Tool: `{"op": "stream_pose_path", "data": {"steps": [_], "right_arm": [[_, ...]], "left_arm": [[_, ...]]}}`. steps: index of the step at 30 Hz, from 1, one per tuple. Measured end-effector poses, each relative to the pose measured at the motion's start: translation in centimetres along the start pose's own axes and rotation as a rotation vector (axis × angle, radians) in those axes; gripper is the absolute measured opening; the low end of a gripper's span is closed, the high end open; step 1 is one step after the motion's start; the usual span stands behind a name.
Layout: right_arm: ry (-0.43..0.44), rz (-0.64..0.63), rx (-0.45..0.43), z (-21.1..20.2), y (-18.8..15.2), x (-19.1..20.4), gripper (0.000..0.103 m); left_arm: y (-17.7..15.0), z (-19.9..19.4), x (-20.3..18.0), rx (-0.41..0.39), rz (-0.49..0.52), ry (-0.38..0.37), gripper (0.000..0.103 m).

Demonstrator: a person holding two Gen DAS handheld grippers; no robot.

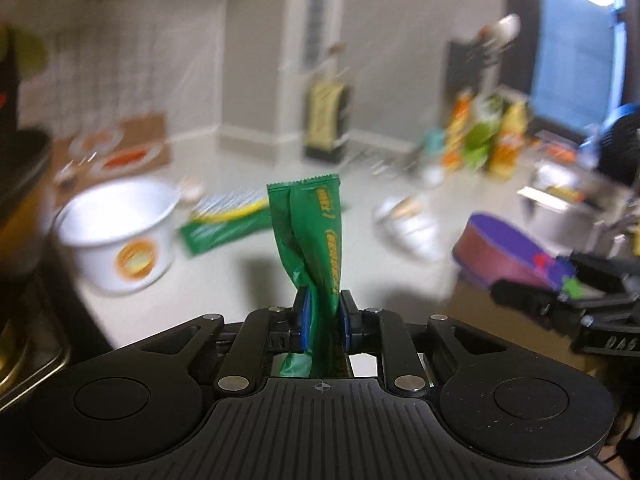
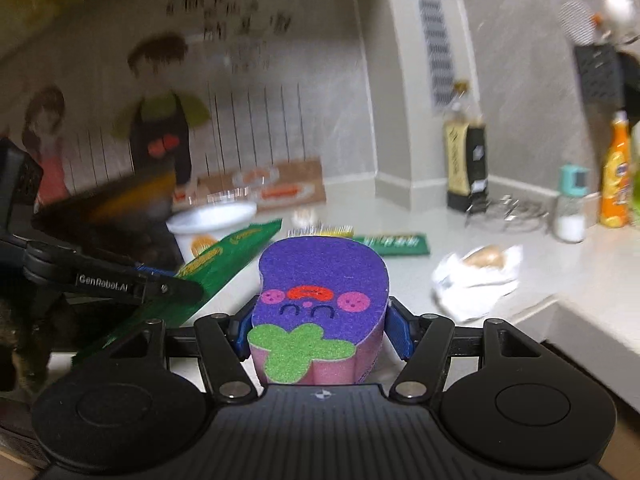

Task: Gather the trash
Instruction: 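Carry the packet and sponge into the bin while opening both grippers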

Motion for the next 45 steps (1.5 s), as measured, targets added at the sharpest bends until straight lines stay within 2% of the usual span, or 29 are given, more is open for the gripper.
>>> {"op": "stream_pose_path", "data": {"steps": [4, 7, 10, 12, 14, 17, 19, 22, 24, 26, 30, 35, 38, 42, 45], "right_arm": [[-0.088, 0.011, -0.053, -6.2, -1.0, -2.0, 0.063], [-0.215, 0.019, -0.051, -10.2, -3.5, -4.7, 0.063], [-0.321, 0.062, 0.009, -13.7, -7.9, -7.5, 0.064], [-0.365, 0.108, 0.07, -15.2, -11.3, -9.1, 0.064], [-0.416, 0.142, 0.139, -16.5, -14.8, -10.7, 0.064], [-0.457, 0.22, 0.212, -18.0, -19.3, -12.5, 0.064], [-0.473, 0.289, 0.24, -18.7, -21.9, -13.6, 0.064], [-0.478, 0.378, 0.262, -19.2, -25.2, -14.7, 0.064], [-0.493, 0.413, 0.273, -19.4, -26.8, -15.2, 0.064], [-0.5, 0.433, 0.283, -19.6, -27.9, -15.3, 0.063], [-0.508, 0.486, 0.321, -19.7, -29.9, -16.2, 0.064], [-0.517, 0.525, 0.368, -19.7, -32.0, -16.6, 0.064], [-0.521, 0.533, 0.384, -19.0, -32.2, -16.7, 0.064], [-0.491, 0.537, 0.41, -18.2, -32.4, -16.2, 0.064], [-0.429, 0.539, 0.442, -15.2, -32.1, -15.9, 0.064]], "left_arm": [[0.0, -2.3, -5.6, -0.034, 0.0, -0.147, 0.018], [-2.1, -1.9, -10.4, -0.004, -0.022, -0.261, 0.018], [-6.7, 0.9, -15.5, 0.108, -0.072, -0.397, 0.018], [-10.6, 3.7, -18.5, 0.213, -0.092, -0.45, 0.018], [-14.8, 7.2, -20.7, 0.338, -0.121, -0.453, 0.018], [-21.5, 12.9, -22.5, 0.605, -0.251, -0.43, 0.018], [-25.9, 16.6, -23.4, 0.782, -0.333, -0.38, 0.019], [-30.4, 20.5, -24.7, 0.91, -0.365, -0.34, 0.02], [-32.5, 22.6, -25.1, 0.965, -0.393, -0.313, 0.025], [-33.7, 24.1, -25.3, 0.97, -0.422, -0.269, 0.035], [-34.9, 25.6, -24.6, 0.963, -0.429, -0.212, 0.034], [-34.1, 24.7, -23.6, 0.942, -0.386, -0.236, 0.034], [-31.7, 22.6, -23.1, 0.859, -0.269, -0.29, 0.034], [-27.8, 18.8, -21.9, 0.676, -0.084, -0.327, 0.034], [-25.9, 16.5, -20.3, 0.577, -0.049, -0.328, 0.034]]}}
Point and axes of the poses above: each gripper's, at about its wrist camera, not at the fingertips, and z roughly the way its jaws point, x to its left, y to its top, the point moved 8 cm from there along z, roughly the way its jaws point, and after that the axes turned 9 degrees about y, right-handed, at the moved point
